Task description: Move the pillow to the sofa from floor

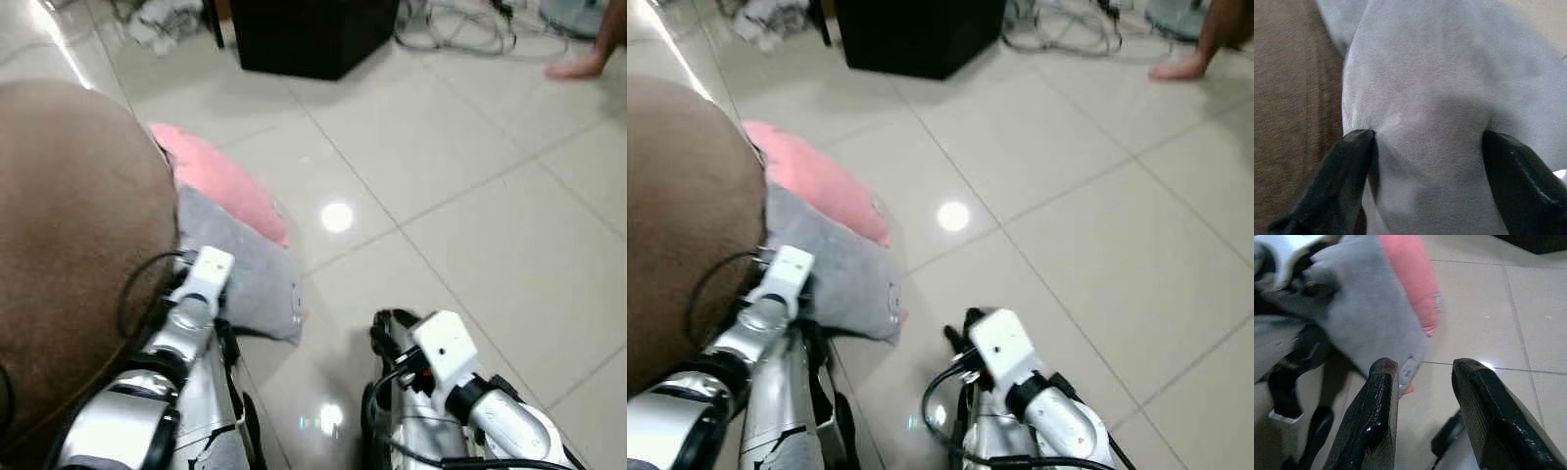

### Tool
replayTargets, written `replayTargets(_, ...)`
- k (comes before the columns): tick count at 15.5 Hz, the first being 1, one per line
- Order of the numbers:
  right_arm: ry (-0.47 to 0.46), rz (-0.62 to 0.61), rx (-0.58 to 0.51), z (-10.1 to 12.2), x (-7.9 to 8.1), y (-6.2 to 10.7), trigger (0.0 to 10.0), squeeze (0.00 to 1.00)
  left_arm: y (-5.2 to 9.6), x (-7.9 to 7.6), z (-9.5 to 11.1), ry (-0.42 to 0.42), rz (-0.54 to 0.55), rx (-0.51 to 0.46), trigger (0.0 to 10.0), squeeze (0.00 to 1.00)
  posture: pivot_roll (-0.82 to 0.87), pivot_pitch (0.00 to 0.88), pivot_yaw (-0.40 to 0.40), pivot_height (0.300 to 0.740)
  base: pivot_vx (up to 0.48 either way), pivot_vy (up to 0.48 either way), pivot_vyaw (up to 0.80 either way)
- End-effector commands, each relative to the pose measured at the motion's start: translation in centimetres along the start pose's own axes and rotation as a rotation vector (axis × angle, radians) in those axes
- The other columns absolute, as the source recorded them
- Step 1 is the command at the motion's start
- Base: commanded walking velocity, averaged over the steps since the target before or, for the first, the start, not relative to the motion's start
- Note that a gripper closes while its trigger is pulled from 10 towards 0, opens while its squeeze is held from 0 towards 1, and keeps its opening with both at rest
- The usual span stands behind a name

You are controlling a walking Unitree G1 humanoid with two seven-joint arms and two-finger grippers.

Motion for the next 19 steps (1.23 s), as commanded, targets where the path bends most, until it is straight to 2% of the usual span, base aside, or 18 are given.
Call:
replayTargets(1,0.019,0.039,-0.010,1.0,0.5,0.3,10.0,0.00,0.2,0.8,-1.7,-0.026,0.050,0.046,10.0,1.00,-0.17,0.339,-0.005,0.506,0.000,0.000,0.00)
replayTargets(2,0.017,0.041,-0.018,1.3,0.4,0.3,10.0,0.00,0.1,1.2,-1.6,-0.025,0.068,0.044,10.0,0.93,-0.17,0.339,-0.005,0.506,0.000,0.000,0.00)
replayTargets(3,0.018,0.064,-0.037,1.9,0.5,0.5,10.0,0.00,0.1,1.7,-1.5,-0.018,0.094,0.047,10.0,0.03,-0.17,0.353,-0.009,0.506,0.000,0.000,0.00)
replayTargets(5,0.033,0.143,-0.015,1.8,1.2,1.2,10.0,0.00,0.1,1.3,-1.7,-0.027,0.069,0.061,10.0,0.00,-0.18,0.355,-0.008,0.506,0.000,0.000,0.00)
replayTargets(6,0.036,0.149,-0.006,1.7,1.2,1.4,10.0,0.00,0.1,0.9,-1.8,-0.023,0.044,0.071,3.1,0.00,-0.18,0.357,-0.008,0.506,0.000,0.000,0.00)
replayTargets(7,0.035,0.147,-0.004,1.7,1.2,1.4,10.0,0.00,0.1,0.8,-1.8,-0.018,0.041,0.074,3.1,0.00,-0.18,0.357,-0.008,0.506,0.000,0.000,0.00)
replayTargets(8,0.031,0.146,-0.002,1.7,1.2,1.4,10.0,0.00,0.1,0.6,-1.8,0.000,0.028,0.074,0.0,0.00,-0.18,0.357,-0.009,0.506,0.000,0.000,0.00)
replayTargets(13,0.019,0.142,-0.004,1.7,1.2,1.3,10.0,0.00,0.0,0.4,-1.4,0.034,0.010,0.059,0.0,0.00,-0.17,0.349,-0.012,0.506,0.000,0.000,0.00)
replayTargets(15,0.022,0.139,0.000,1.7,1.1,1.2,10.0,0.00,0.0,0.3,-1.0,0.074,-0.007,0.045,0.0,0.00,-0.17,0.350,-0.011,0.506,0.000,0.000,0.00)
replayTargets(19,0.021,0.129,-0.003,1.7,0.9,1.1,10.0,0.00,0.0,0.0,-0.9,0.084,-0.018,0.041,0.0,0.00,-0.17,0.348,-0.010,0.506,0.000,0.000,0.00)
Point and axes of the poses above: a point about 5 cm out from each wrist's last joint towards the gripper, its own y axis pointing back from the gripper into the wrist, its own z axis along the axis of the wrist's last joint, x = y × z, the point moved 6 cm from there along -y, pointing out of the wrist towards the gripper, and after that the axes turned 8 degrees about -y, right-handed, at the moved point
